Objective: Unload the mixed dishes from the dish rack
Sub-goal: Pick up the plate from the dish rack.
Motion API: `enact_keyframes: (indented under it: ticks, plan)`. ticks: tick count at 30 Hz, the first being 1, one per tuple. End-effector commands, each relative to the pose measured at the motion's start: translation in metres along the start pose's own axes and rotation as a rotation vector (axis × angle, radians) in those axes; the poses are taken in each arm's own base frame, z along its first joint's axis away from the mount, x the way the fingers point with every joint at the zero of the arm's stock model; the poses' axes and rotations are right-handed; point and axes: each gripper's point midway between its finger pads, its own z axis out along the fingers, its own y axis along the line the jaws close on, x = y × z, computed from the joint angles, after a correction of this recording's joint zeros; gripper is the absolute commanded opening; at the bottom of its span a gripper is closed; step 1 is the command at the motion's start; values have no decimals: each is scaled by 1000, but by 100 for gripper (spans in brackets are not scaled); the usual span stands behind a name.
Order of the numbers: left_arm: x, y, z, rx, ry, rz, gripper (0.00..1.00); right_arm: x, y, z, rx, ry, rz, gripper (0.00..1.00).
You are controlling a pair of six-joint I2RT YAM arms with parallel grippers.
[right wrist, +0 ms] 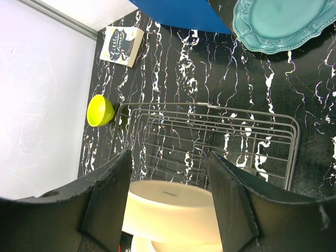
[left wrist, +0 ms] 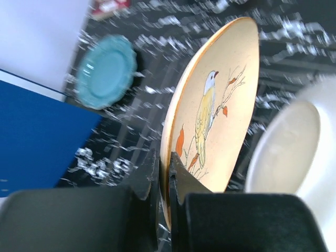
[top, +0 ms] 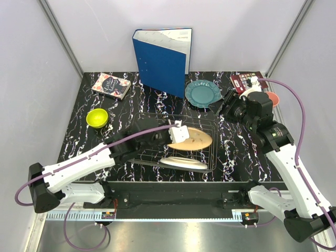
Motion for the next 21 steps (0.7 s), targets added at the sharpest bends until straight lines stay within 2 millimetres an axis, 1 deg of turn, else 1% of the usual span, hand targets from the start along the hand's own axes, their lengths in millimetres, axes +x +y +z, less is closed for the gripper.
enact_keyframes:
  ticks: [1,3,6,8,9,10,11,12,13,14,15,16,17,18,19,20,21]
  plan:
    - [-116,84,-42,-282,-341,4,0,-20,12,-7,-23,-67,-25,67]
    - [-124,83,-44,-267,-365,6,0,-23,13,-9,-25,-74,-25,67]
    - [-125,81,-44,-253,-364,4,0,-26,16,-12,-33,-84,-30,67]
    - [-128,85,-48,-270,-377,-15,0,-32,17,-16,-27,-101,-42,67]
    - [-127,92,-51,-307,-369,-35,0,-36,19,-18,-26,-114,-45,67]
    - [-134,102,-58,-356,-392,-64,0,-46,22,-25,-20,-146,-50,67]
    - [-133,108,-60,-383,-387,-128,0,-54,21,-28,1,-178,-68,67]
    - [-138,126,-66,-440,-377,-168,0,-62,22,-32,9,-200,-77,67]
    - [-131,128,-64,-440,-338,-224,0,-78,27,-42,24,-248,-82,67]
    - [-145,142,-75,-465,-356,-261,0,-85,27,-45,38,-268,-97,67]
    - [-136,150,-68,-484,-310,-293,0,-91,28,-50,51,-287,-99,67]
    - [-129,150,-65,-480,-269,-351,0,-108,32,-62,67,-346,-95,68]
    - [-137,160,-73,-507,-284,-387,0,-115,33,-67,78,-369,-93,67]
    - [-124,166,-69,-533,-234,-427,0,-119,32,-71,90,-384,-89,68]
    - [-123,171,-70,-542,-246,-519,0,-129,37,-80,89,-418,-82,67]
    - [-126,180,-75,-560,-264,-584,0,-131,38,-82,88,-425,-70,67]
    - [-108,189,-72,-568,-229,-656,0,-133,42,-87,79,-431,-59,67]
